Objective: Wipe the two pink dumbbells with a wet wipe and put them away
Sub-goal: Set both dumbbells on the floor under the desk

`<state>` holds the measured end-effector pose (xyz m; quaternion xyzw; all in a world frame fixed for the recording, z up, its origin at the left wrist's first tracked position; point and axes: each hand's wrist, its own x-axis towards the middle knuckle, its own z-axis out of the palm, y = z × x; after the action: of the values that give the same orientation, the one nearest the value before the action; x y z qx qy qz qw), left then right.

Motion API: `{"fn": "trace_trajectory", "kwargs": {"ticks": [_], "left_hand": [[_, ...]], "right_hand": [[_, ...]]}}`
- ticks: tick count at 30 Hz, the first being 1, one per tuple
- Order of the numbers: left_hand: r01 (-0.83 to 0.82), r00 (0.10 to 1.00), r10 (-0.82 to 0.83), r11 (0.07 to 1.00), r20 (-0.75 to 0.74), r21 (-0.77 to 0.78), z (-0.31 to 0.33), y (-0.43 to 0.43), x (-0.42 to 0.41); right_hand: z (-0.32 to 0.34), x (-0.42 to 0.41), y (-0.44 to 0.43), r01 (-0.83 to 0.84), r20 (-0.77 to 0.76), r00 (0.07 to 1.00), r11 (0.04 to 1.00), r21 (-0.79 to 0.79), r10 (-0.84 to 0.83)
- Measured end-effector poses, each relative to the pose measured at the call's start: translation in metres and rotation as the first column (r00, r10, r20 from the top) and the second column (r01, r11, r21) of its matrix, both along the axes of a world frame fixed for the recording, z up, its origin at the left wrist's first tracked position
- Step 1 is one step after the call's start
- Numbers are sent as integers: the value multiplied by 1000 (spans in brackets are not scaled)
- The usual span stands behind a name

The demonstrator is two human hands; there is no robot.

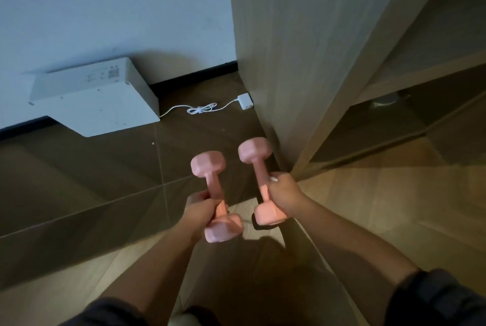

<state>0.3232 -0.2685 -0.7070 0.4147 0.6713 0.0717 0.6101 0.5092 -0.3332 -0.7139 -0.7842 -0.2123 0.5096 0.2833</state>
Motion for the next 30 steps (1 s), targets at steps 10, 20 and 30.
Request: {"fn": "trace_trajectory", "kwargs": {"ticks": [10,20,30], "left_hand": [[40,999,-38,996,-20,81,-50,29,40],[60,998,-57,994,-31,87,-65,43,55],[225,973,-210,957,-95,183,-61,38,54]], "right_hand": [[-34,6,48,-147,183,969,984,-99,163],[-51,17,61,-120,185,975,993,-17,121],[-42,23,53,-197,138,971,980,-21,198]]}}
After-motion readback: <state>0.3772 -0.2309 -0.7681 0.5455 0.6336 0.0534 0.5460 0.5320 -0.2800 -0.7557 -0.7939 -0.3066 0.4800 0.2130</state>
